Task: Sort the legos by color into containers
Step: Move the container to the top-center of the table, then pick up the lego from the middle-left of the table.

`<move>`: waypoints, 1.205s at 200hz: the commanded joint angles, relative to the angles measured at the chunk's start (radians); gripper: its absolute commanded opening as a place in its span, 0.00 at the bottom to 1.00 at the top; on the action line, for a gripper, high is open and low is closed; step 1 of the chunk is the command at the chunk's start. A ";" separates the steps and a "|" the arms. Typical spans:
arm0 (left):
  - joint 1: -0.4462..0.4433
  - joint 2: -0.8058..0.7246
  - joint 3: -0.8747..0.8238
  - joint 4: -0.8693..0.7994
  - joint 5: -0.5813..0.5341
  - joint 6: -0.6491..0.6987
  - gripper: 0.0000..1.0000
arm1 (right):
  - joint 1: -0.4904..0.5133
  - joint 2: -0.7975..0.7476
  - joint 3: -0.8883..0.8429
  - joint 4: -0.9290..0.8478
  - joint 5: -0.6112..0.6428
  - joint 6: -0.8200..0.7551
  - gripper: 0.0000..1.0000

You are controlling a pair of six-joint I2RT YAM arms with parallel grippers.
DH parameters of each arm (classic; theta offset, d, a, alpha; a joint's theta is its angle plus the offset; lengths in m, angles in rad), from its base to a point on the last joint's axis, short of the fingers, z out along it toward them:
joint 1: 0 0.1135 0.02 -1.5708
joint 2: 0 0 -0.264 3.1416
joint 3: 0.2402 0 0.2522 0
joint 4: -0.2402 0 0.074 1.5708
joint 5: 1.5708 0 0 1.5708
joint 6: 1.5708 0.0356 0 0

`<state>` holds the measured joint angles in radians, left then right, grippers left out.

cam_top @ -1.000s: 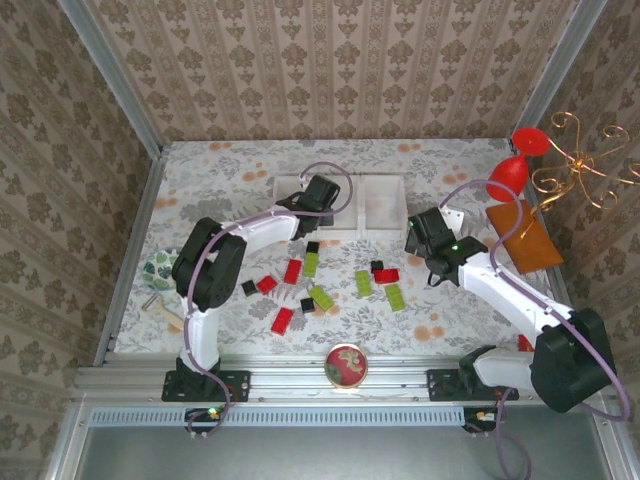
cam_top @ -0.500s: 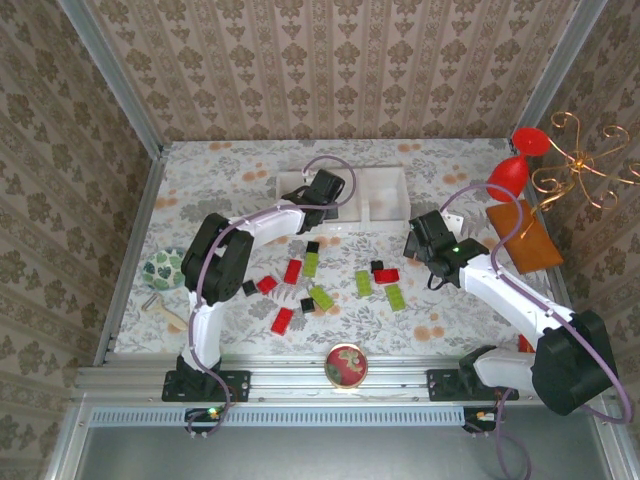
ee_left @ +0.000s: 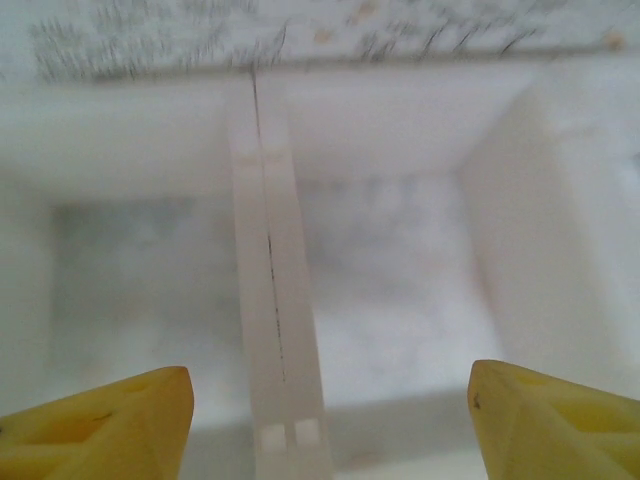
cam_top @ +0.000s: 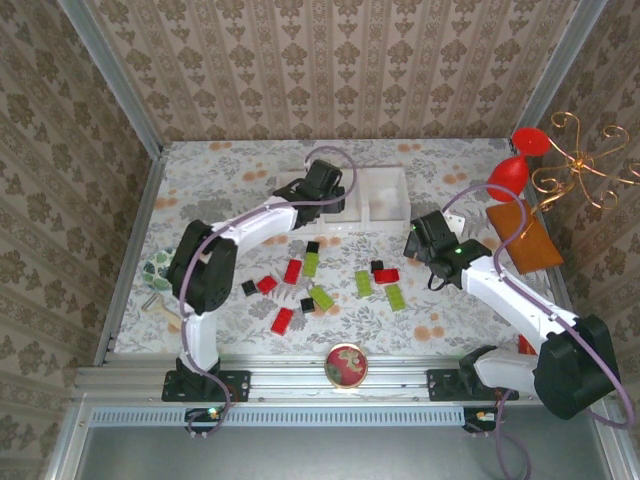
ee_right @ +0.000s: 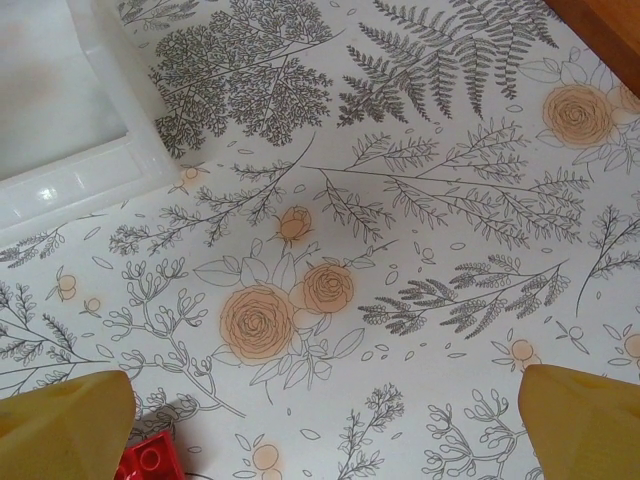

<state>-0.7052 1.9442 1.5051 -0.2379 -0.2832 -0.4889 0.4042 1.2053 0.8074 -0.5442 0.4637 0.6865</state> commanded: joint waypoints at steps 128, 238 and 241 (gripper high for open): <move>0.008 -0.795 -0.665 -0.132 -0.154 0.005 1.00 | 0.024 0.055 0.026 -0.050 -0.010 0.101 1.00; 0.132 -1.058 -0.945 -0.238 -0.043 -0.175 0.99 | 0.037 0.119 0.082 -0.049 -0.008 0.101 1.00; 0.135 -1.056 -0.945 -0.239 -0.038 -0.173 0.99 | 0.038 0.119 0.082 -0.049 -0.008 0.102 1.00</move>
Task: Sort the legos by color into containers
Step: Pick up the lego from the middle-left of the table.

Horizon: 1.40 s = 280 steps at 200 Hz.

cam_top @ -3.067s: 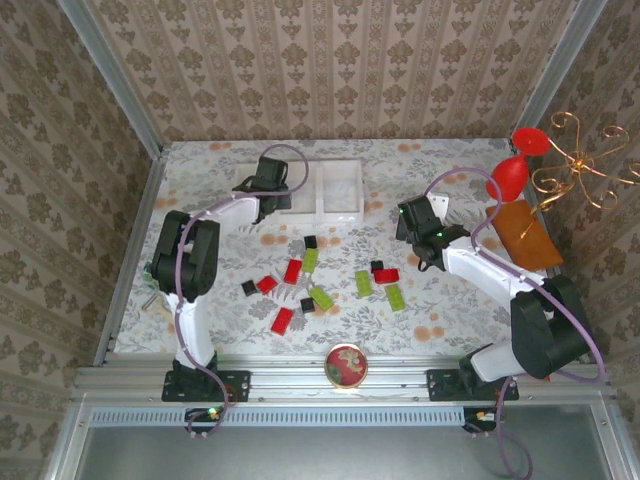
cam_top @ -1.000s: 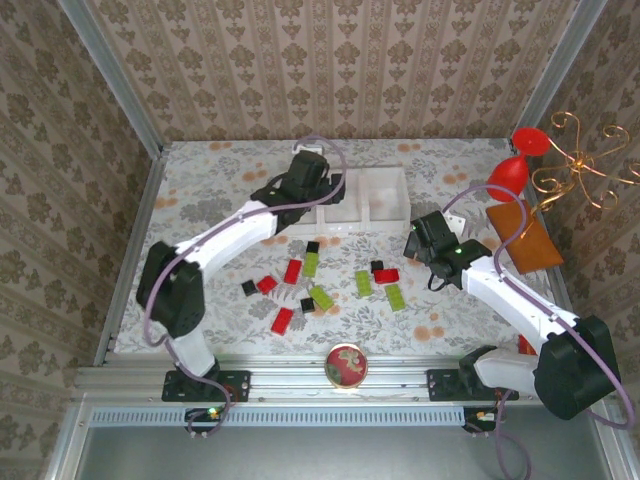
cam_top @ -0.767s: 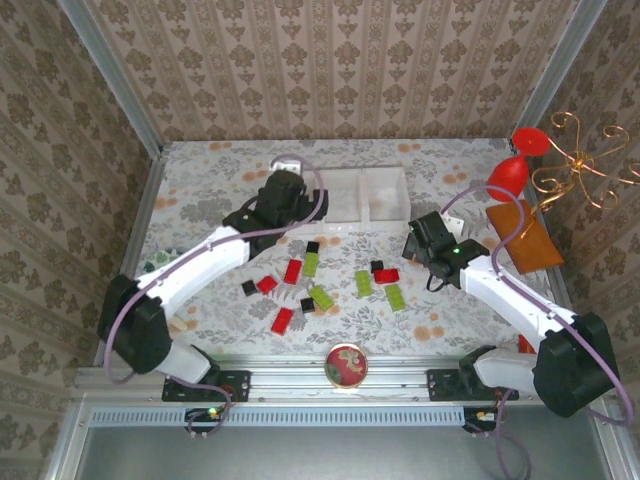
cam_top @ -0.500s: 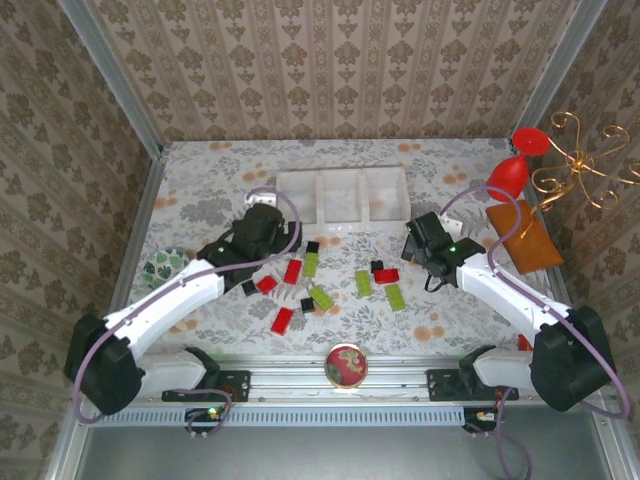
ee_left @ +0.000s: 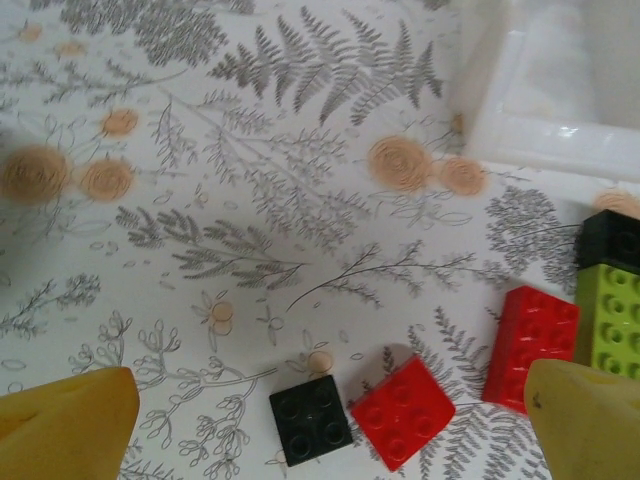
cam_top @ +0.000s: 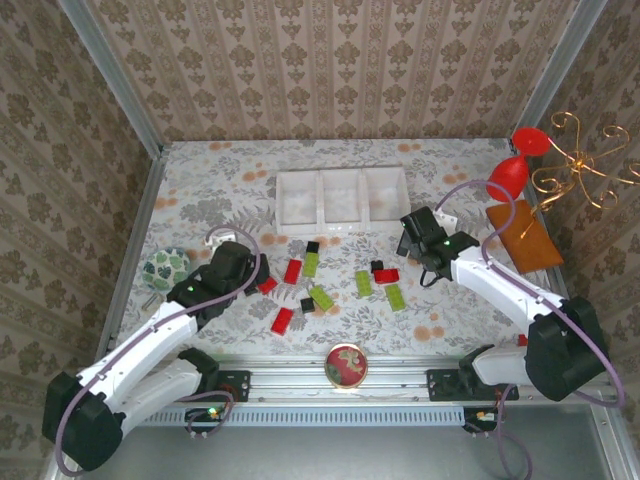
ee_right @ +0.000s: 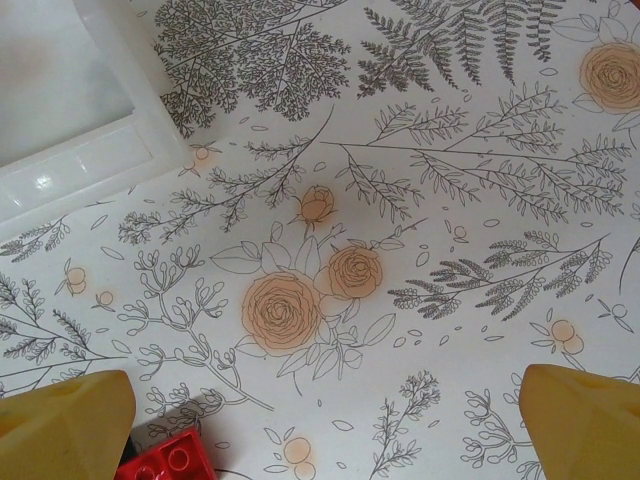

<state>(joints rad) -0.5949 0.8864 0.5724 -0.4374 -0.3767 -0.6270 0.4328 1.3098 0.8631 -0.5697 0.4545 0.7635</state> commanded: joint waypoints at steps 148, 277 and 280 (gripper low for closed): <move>0.131 0.240 -0.046 0.080 0.160 -0.036 0.84 | 0.009 0.032 0.022 -0.022 -0.004 0.032 1.00; 0.164 0.259 -0.081 0.038 0.163 -0.036 0.73 | 0.009 0.050 0.032 -0.021 -0.008 0.030 1.00; 0.164 0.257 -0.083 0.035 0.163 -0.036 0.72 | 0.009 0.049 0.032 -0.021 -0.008 0.031 1.00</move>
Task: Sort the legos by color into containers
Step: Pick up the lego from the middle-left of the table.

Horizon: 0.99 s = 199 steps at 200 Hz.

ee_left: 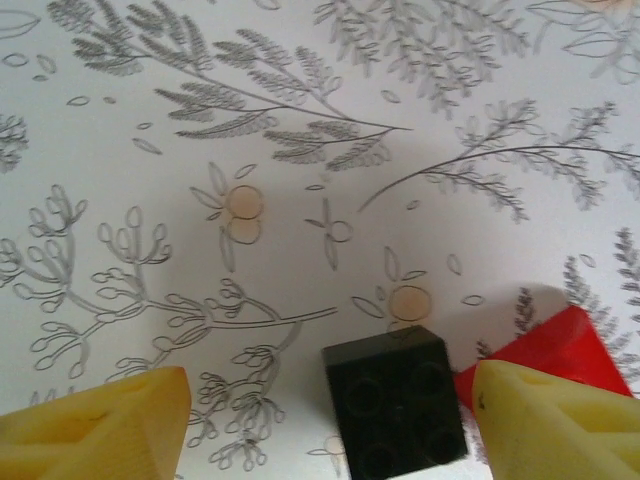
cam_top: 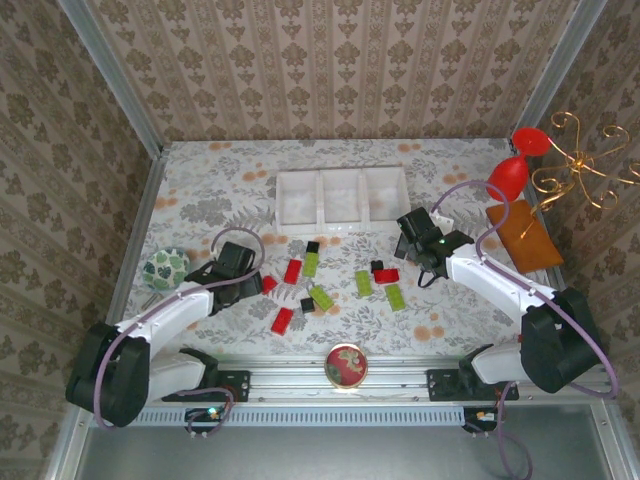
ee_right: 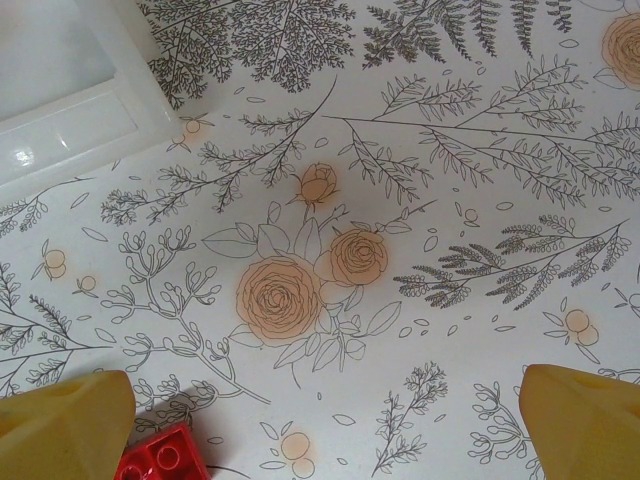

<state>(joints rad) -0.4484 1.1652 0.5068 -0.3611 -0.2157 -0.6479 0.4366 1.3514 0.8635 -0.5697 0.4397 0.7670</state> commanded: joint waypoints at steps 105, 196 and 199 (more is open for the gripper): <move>0.029 -0.077 -0.005 -0.071 0.030 -0.012 0.67 | 0.005 0.032 0.058 -0.025 0.003 0.024 1.00; 0.029 0.018 0.022 -0.002 0.056 0.001 0.70 | 0.005 0.066 0.075 -0.027 -0.003 0.021 1.00; 0.029 0.021 0.022 0.000 0.056 0.001 0.70 | 0.005 0.066 0.075 -0.027 -0.004 0.021 1.00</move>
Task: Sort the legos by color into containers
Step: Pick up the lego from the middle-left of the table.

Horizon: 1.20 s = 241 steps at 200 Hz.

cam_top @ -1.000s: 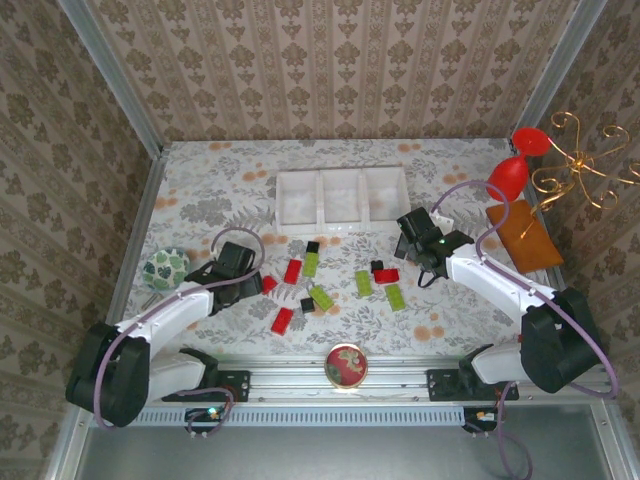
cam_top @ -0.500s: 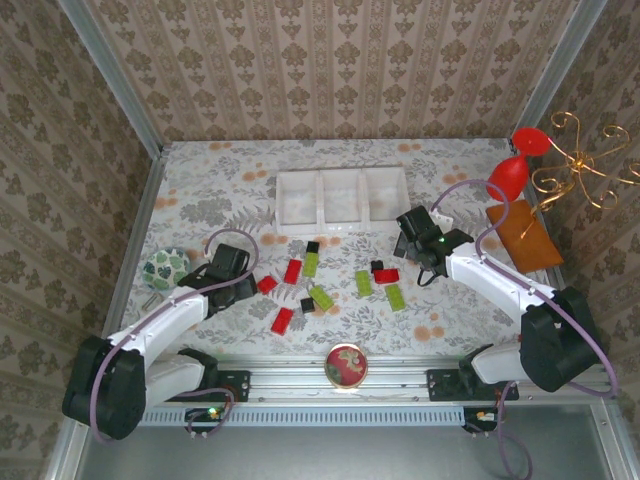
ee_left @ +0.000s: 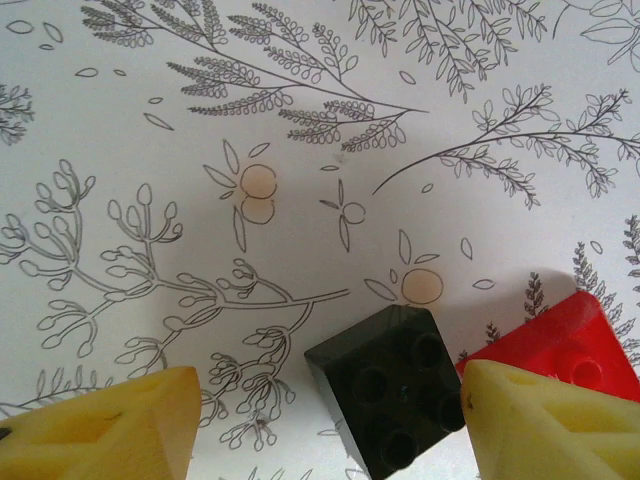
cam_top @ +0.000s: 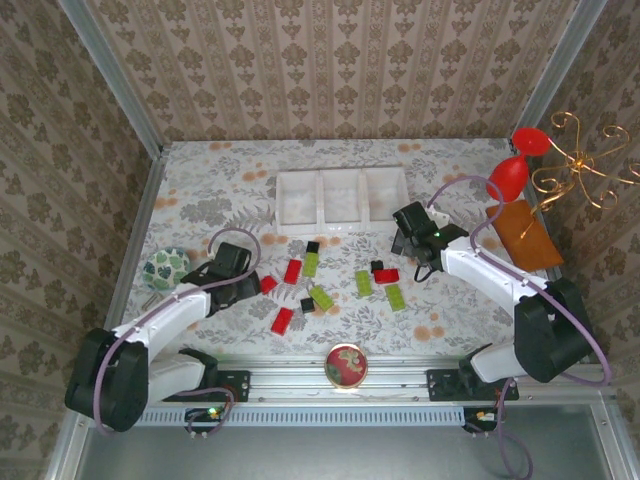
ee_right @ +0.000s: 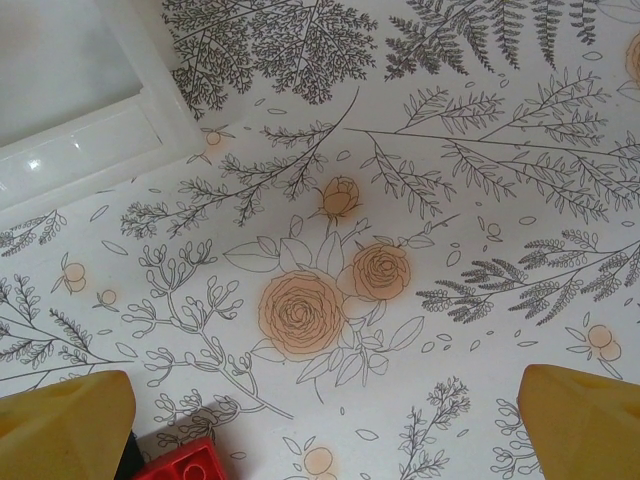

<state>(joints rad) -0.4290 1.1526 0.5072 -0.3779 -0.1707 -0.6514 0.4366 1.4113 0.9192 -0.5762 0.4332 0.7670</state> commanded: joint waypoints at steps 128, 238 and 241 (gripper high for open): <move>0.010 0.081 0.018 0.039 0.009 0.010 0.44 | 0.005 0.004 0.009 -0.024 0.006 0.026 1.00; 0.008 0.015 0.059 0.018 0.003 0.038 0.12 | 0.007 -0.015 -0.017 -0.008 0.006 0.026 1.00; 0.006 0.011 0.063 0.017 0.001 0.040 0.12 | 0.007 -0.014 -0.017 -0.008 0.006 0.026 1.00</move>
<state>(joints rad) -0.4294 1.2015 0.5163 -0.3370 -0.1600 -0.6388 0.4366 1.4113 0.9188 -0.5758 0.4335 0.7670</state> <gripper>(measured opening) 0.249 0.999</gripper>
